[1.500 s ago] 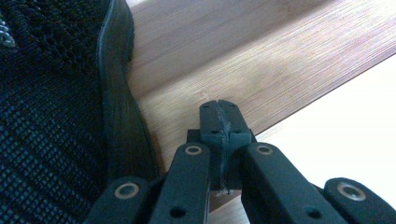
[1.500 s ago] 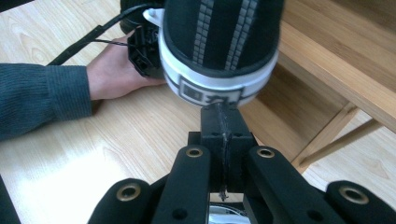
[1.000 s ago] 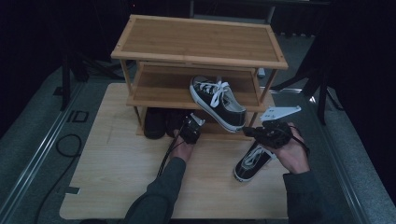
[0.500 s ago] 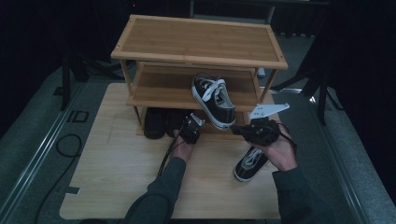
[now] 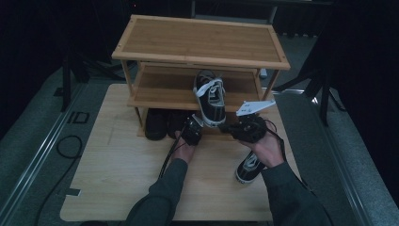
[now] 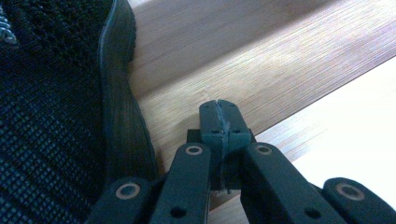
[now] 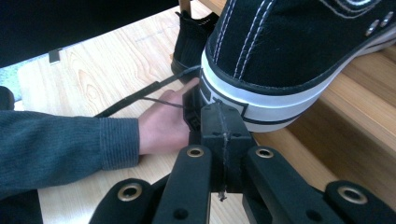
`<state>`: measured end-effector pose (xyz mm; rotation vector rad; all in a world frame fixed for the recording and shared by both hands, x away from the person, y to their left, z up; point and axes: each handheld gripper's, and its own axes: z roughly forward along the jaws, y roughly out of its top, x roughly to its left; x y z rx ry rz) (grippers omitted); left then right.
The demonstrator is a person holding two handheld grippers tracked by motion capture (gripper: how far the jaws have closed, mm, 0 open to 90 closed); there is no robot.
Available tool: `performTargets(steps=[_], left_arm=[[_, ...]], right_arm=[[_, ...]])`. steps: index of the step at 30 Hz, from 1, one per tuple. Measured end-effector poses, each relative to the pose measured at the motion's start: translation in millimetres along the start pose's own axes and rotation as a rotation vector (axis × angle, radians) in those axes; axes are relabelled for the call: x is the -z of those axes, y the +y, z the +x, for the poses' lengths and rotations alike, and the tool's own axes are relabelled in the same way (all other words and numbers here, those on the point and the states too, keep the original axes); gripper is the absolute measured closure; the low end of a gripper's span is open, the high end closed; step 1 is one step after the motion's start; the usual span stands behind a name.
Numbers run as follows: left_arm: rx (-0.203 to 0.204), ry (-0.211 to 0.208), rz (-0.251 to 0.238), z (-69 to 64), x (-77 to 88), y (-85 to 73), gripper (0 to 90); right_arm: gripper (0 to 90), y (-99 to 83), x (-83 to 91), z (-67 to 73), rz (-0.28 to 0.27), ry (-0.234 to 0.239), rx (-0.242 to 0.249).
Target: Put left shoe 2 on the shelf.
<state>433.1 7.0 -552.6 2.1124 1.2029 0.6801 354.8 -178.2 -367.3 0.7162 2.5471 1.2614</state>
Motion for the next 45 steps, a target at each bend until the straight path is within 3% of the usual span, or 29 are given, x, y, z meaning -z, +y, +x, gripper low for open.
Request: performTargets(steps=[2,4,7,8,10,11,15,18,19,22,25,31,36,38,45], left_arm=[[0.000,0.000,0.000,0.0,0.0,0.0,90.0],[-0.001,-0.012,0.008,0.3,0.2,0.2,90.0],[0.000,-0.011,0.007,0.3,0.1,0.2,90.0],[0.002,0.005,0.006,-0.1,0.6,0.2,90.0],[0.000,-0.009,0.007,0.2,0.0,0.3,90.0],[-0.016,0.007,0.022,1.0,1.4,0.4,90.0],[-0.014,0.008,0.020,0.6,1.1,0.5,90.0],[-0.014,0.008,0.019,0.4,1.0,0.6,90.0],[-0.016,0.012,0.022,0.0,1.1,0.9,90.0],[0.001,0.009,0.011,-0.9,0.1,1.1,90.0],[-0.008,0.008,0.029,0.1,0.8,2.3,90.0],[-0.008,0.006,0.030,0.2,0.9,2.3,90.0],[-0.009,0.010,0.029,-0.2,0.7,2.3,90.0],[-0.013,0.009,0.028,0.0,0.7,2.1,90.0],[-0.010,0.012,0.031,-0.4,0.8,2.3,90.0]], right_arm=[[90.0,1.2,-1.7,0.3,0.000,-0.004,0.002],[90.0,5.1,-8.3,0.5,0.006,-0.039,0.002],[90.0,7.6,-14.0,-4.2,-0.004,-0.005,-0.016],[90.0,8.4,-15.5,-4.5,-0.004,-0.004,-0.015],[90.0,9.4,-17.7,-5.4,-0.008,-0.004,-0.020],[90.0,9.8,-18.4,-5.8,-0.009,-0.002,-0.024],[90.0,10.4,-20.3,-7.9,-0.014,0.004,-0.029],[90.0,11.0,-21.4,-8.4,-0.015,-0.002,-0.029],[90.0,13.0,-23.3,-7.8,-0.010,-0.028,-0.019],[90.0,16.3,-26.6,-8.1,-0.003,-0.032,-0.012],[90.0,18.9,-29.5,-7.7,-0.001,-0.034,-0.002],[90.0,21.5,-35.0,-10.9,-0.009,-0.026,-0.016],[90.0,21.8,-37.3,-15.1,-0.008,-0.067,-0.025],[90.0,22.4,-38.1,-19.9,-0.009,-0.048,-0.042],[90.0,24.9,-42.6,-18.9,-0.014,-0.055,-0.041]])
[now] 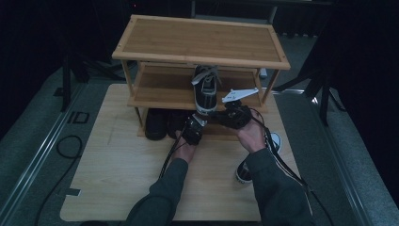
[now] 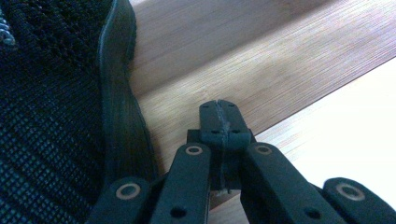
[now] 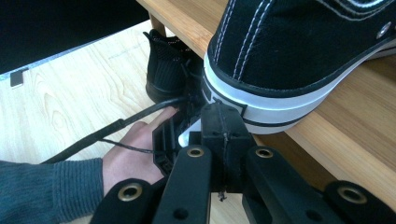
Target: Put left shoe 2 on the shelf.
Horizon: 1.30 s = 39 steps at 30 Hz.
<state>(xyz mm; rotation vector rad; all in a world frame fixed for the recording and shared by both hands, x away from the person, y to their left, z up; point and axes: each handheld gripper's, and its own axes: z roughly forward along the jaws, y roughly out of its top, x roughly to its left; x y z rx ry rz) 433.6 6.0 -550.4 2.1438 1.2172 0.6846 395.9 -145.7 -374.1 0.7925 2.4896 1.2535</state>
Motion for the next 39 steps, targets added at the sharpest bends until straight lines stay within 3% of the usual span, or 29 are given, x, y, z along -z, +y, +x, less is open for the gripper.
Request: performTargets(steps=[5,16,25,27,28,32,35,36,39], left_arm=[[-0.003,-0.002,-0.001,0.0,0.0,0.0,90.0],[-0.005,-0.001,-0.002,0.0,-0.1,-0.3,90.0],[-0.005,0.000,-0.004,0.0,0.0,-0.6,90.0],[-0.006,-0.002,-0.005,0.2,0.0,-0.8,90.0],[0.009,-0.024,-0.020,0.7,-1.0,-1.1,90.0],[0.008,-0.025,-0.024,0.7,-1.2,-1.4,90.0],[0.007,-0.021,-0.025,0.6,-1.4,-1.6,90.0],[-0.012,-0.006,-0.008,2.0,0.3,-1.7,90.0],[0.004,-0.028,-0.023,1.6,-1.0,-2.3,90.0]], right_arm=[[90.0,1.3,-3.0,-1.2,-0.008,0.001,-0.002],[90.0,7.7,-15.6,-3.4,-0.014,-0.047,-0.019],[88.6,7.7,-17.2,-5.5,-0.017,-0.043,-0.025],[85.2,7.7,-16.9,-6.0,-0.011,-0.026,-0.033],[84.9,7.6,-16.2,-6.0,0.000,-0.029,-0.032],[82.2,5.9,-8.0,-2.4,0.035,-0.044,-0.009],[79.2,4.5,-2.6,1.8,0.082,-0.020,0.016],[78.7,3.5,-0.7,4.3,0.098,-0.025,0.031],[76.9,0.3,6.3,8.5,0.110,-0.017,0.046]])
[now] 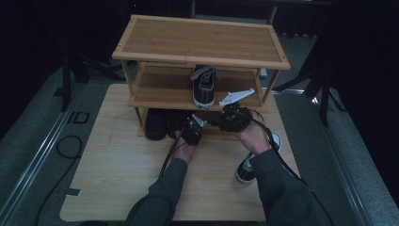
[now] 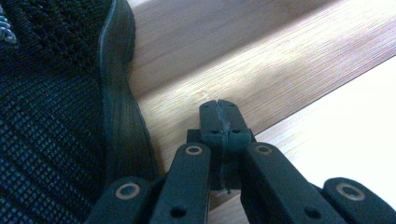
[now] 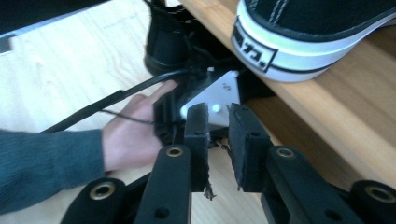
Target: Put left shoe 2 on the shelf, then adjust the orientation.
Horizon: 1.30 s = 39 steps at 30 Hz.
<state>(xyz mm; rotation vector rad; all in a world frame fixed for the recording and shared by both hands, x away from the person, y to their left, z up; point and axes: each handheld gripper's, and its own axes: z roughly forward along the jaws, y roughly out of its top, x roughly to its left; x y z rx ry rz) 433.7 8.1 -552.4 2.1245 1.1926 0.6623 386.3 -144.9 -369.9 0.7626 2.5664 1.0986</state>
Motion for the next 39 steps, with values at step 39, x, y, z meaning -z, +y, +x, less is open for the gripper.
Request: performTargets(steps=[39], left_arm=[[-0.002,0.005,-0.005,0.5,0.3,-0.8,90.0]], right_arm=[[69.8,-104.0,32.1,-47.9,0.074,-0.131,-0.262]])
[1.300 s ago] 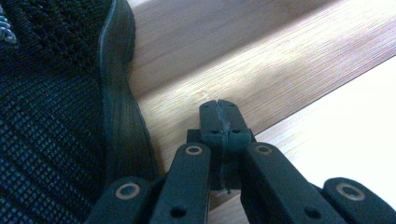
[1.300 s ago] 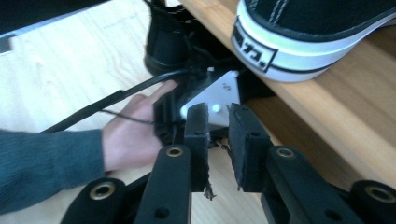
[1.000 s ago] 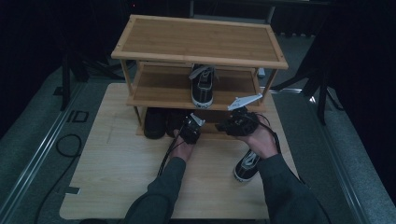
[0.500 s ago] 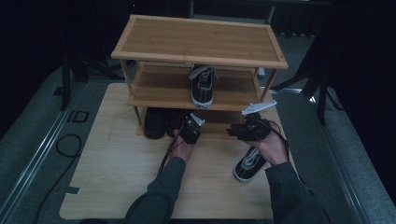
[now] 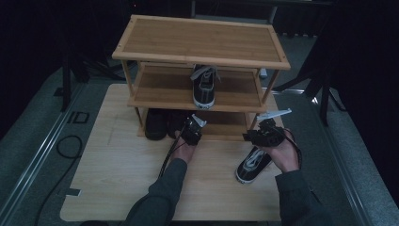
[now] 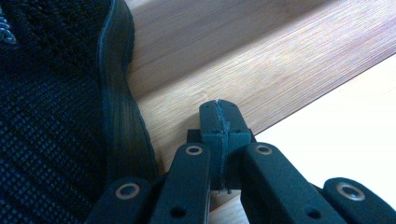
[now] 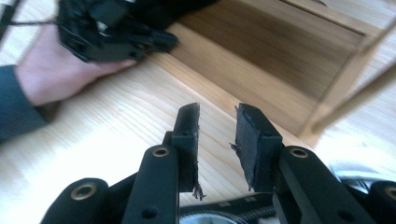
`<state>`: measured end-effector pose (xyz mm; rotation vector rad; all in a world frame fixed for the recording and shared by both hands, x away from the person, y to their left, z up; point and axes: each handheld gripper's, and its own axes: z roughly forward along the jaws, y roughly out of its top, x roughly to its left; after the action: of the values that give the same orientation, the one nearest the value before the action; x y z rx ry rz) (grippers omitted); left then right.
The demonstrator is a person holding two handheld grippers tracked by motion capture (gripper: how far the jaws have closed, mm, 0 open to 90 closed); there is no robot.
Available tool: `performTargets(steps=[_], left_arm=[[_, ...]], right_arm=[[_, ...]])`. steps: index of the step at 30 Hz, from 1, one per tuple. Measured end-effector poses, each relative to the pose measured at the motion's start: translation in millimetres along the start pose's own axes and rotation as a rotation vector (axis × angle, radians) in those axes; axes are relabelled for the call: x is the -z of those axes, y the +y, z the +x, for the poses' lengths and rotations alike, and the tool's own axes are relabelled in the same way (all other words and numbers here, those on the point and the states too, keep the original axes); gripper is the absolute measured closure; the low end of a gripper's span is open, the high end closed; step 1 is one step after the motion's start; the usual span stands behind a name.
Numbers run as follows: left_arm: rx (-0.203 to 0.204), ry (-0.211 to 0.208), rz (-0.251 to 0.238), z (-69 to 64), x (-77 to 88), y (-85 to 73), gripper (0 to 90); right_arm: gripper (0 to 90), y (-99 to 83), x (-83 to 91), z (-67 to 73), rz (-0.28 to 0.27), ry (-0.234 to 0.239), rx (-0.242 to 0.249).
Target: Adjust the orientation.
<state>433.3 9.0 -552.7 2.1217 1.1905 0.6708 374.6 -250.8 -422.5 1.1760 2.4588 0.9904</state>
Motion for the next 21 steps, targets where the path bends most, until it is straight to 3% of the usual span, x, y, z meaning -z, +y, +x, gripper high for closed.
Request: performTargets(steps=[6,10,15,21], left_arm=[[-0.001,0.001,0.000,-0.1,0.0,0.0,90.0],[0.000,0.001,-0.003,-0.1,-0.1,-0.2,90.0],[-0.001,-0.002,-0.004,0.2,-0.1,-0.3,90.0],[-0.002,0.000,-0.004,0.0,-0.1,-0.2,90.0]], right_arm=[[72.2,-14.5,3.9,-10.7,0.000,-0.060,-0.039],[78.6,-24.1,5.1,-16.7,0.006,-0.095,-0.069],[86.0,-37.0,4.1,-15.8,0.039,-0.128,-0.070],[86.9,-52.5,13.7,-11.8,0.025,-0.135,-0.091]])
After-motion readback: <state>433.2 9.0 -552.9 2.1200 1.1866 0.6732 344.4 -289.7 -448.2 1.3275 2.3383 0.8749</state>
